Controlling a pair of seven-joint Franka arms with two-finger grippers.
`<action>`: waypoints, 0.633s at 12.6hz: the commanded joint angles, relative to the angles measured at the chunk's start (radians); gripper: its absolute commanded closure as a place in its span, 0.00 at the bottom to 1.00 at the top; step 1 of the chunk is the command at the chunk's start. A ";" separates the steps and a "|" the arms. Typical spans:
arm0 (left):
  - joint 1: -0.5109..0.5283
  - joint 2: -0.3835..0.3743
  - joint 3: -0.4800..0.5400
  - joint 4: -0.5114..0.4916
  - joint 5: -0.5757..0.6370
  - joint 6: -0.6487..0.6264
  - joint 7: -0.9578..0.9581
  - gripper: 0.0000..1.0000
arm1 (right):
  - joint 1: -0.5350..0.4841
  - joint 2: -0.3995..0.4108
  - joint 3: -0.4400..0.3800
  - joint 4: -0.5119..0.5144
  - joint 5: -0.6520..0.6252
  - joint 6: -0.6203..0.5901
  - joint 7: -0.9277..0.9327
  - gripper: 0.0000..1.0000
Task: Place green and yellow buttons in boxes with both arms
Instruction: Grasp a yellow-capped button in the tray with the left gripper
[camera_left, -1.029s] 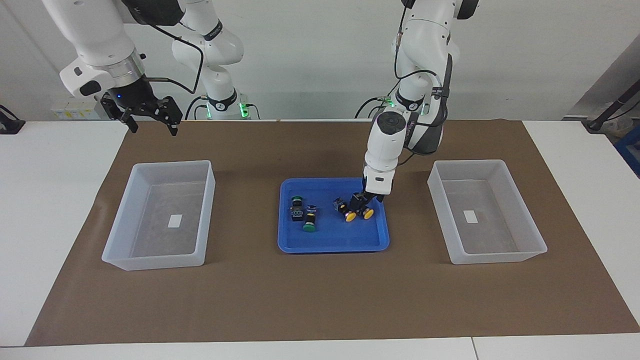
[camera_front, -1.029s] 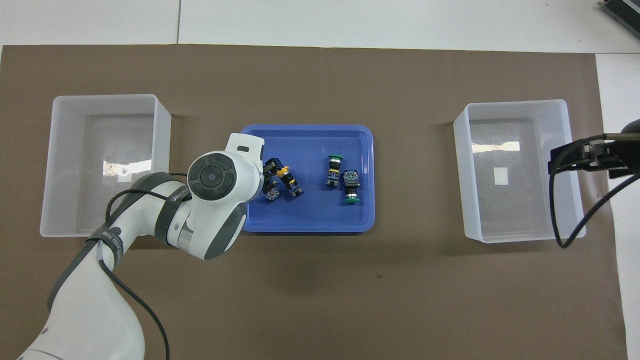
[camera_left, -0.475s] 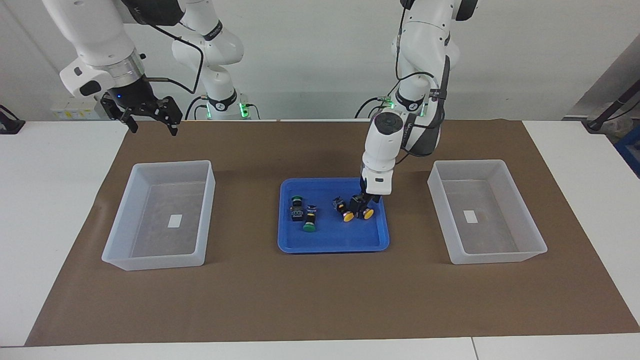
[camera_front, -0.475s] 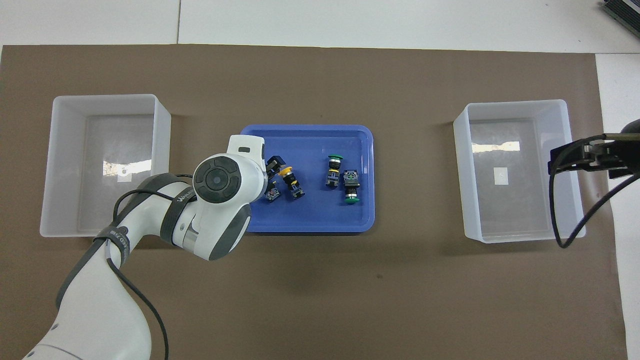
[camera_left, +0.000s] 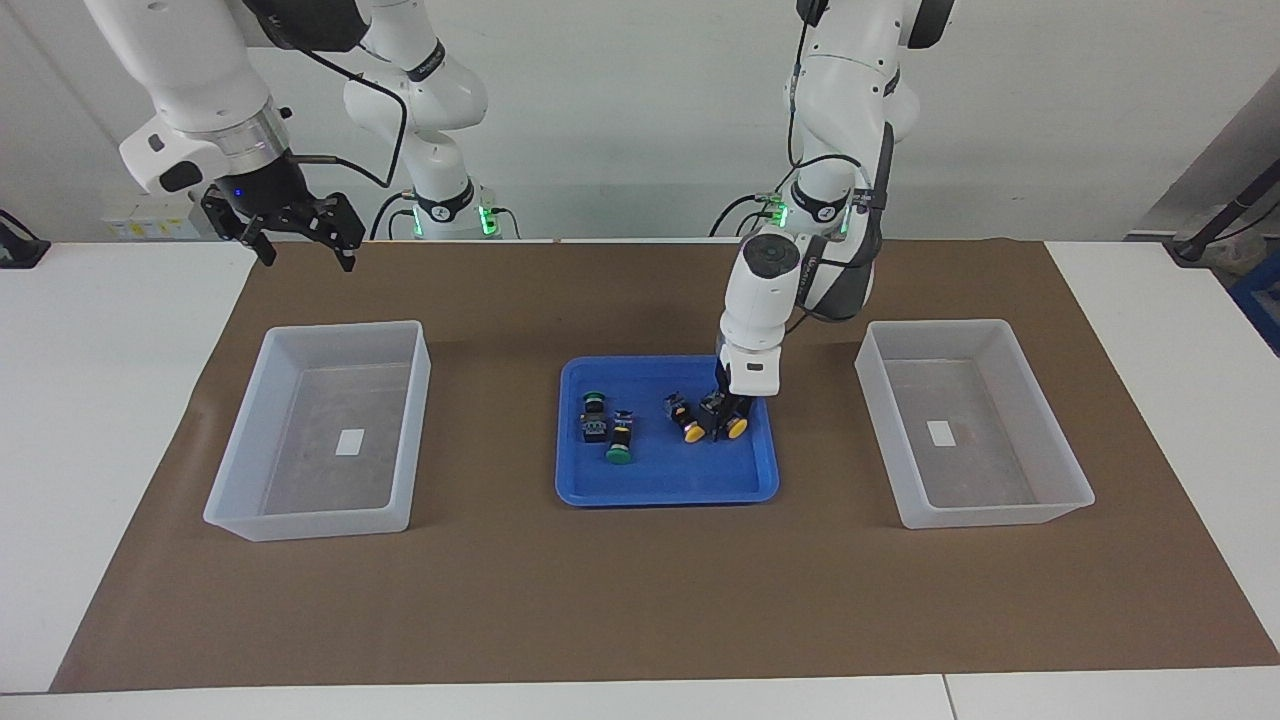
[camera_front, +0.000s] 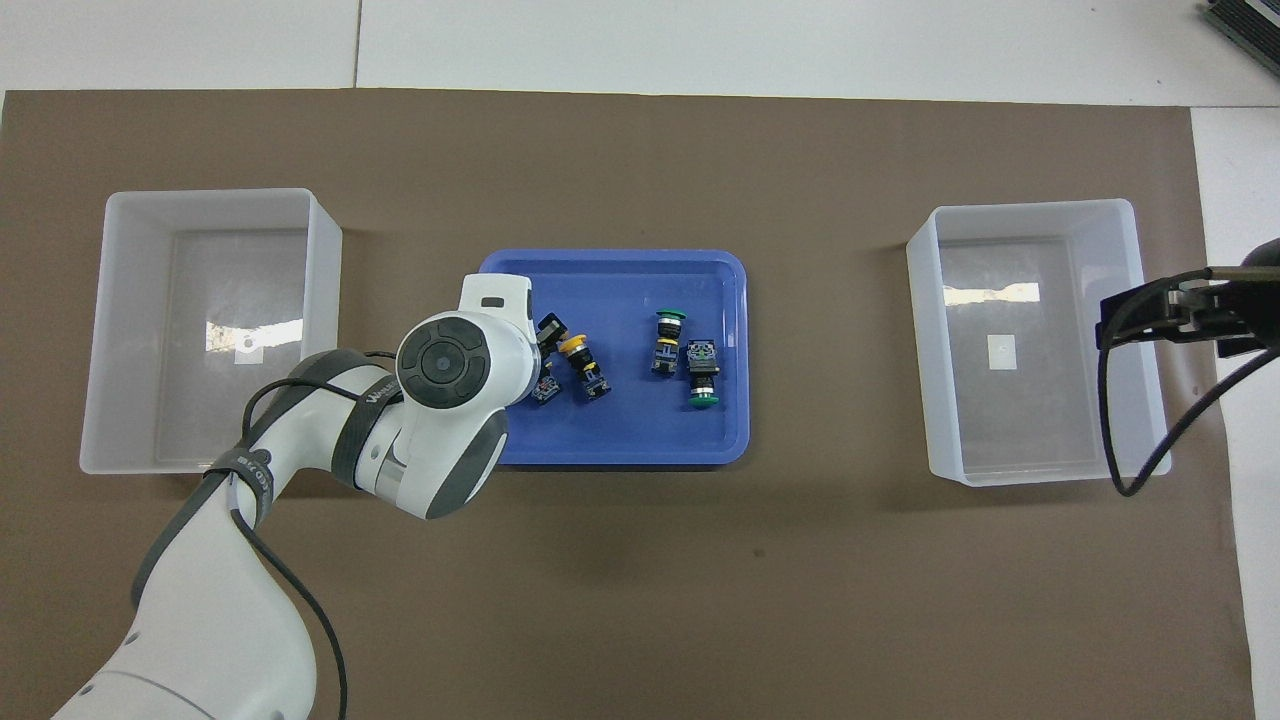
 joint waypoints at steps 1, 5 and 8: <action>-0.016 0.010 0.015 0.005 0.017 0.020 -0.023 0.91 | -0.001 -0.012 -0.003 -0.012 0.016 0.001 0.005 0.00; -0.014 0.008 0.015 0.025 0.076 -0.012 -0.018 1.00 | -0.001 -0.010 -0.003 -0.012 0.016 0.001 0.005 0.00; 0.003 0.021 0.010 0.138 0.081 -0.153 -0.013 1.00 | -0.002 -0.012 -0.003 -0.011 0.016 0.004 0.005 0.00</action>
